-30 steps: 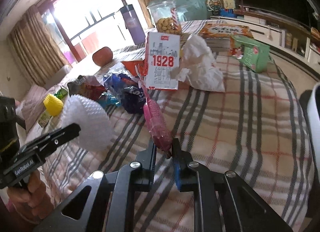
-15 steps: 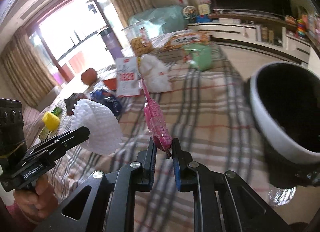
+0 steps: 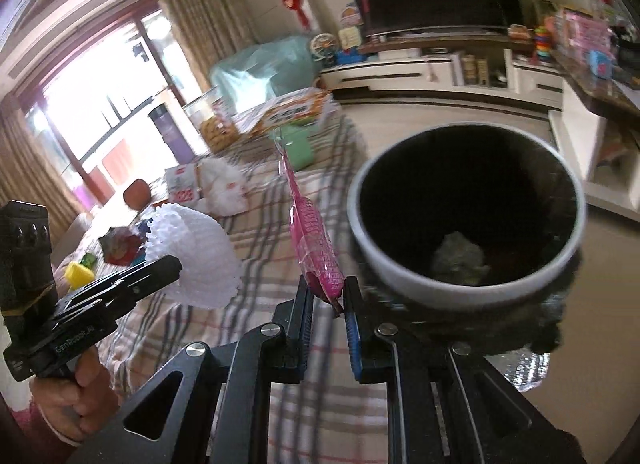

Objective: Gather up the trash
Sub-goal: 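Carry the mesh net and pink item over the trash bin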

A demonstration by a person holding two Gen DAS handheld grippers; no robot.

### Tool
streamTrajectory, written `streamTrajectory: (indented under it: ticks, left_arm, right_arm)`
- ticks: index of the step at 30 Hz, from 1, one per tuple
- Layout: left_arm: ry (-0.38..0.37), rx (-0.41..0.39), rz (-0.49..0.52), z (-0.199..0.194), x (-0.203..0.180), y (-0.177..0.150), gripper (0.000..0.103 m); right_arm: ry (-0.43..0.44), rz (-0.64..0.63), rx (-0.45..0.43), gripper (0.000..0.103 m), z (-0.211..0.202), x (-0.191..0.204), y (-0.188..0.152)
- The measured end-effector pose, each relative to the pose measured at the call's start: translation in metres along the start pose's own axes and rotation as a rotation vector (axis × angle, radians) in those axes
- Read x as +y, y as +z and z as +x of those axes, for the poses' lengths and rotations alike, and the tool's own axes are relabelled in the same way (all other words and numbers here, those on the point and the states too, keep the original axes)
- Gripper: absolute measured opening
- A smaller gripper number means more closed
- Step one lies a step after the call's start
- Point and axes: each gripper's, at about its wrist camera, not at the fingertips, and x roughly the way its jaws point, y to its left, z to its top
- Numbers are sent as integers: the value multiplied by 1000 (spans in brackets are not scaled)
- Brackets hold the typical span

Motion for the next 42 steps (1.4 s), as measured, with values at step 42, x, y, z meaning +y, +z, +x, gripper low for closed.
streamTrajectory:
  ticks: [42]
  left_arm:
    - [-65,26,119,98,-77,60,20]
  right_arm:
    - [-126,112,-55,15,-14,-85,36]
